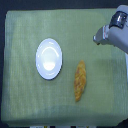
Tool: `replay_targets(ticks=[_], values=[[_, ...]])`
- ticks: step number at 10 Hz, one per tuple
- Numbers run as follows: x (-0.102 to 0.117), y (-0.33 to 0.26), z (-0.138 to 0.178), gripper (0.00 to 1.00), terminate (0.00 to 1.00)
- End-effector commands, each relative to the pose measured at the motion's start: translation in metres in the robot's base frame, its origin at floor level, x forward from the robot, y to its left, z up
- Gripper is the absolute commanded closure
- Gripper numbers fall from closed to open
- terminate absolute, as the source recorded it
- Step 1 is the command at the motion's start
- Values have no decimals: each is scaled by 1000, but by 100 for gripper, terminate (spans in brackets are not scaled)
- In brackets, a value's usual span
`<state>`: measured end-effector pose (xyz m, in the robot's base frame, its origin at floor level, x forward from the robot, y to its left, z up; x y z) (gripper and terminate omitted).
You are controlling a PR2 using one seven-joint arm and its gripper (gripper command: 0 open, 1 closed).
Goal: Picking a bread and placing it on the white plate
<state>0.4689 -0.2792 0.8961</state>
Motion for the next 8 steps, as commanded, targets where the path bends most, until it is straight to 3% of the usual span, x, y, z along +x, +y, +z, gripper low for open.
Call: replay_targets(ticks=[1, 8], values=[[-23, 29, -39, 0, 0], [-64, 90, -86, 0, 0]])
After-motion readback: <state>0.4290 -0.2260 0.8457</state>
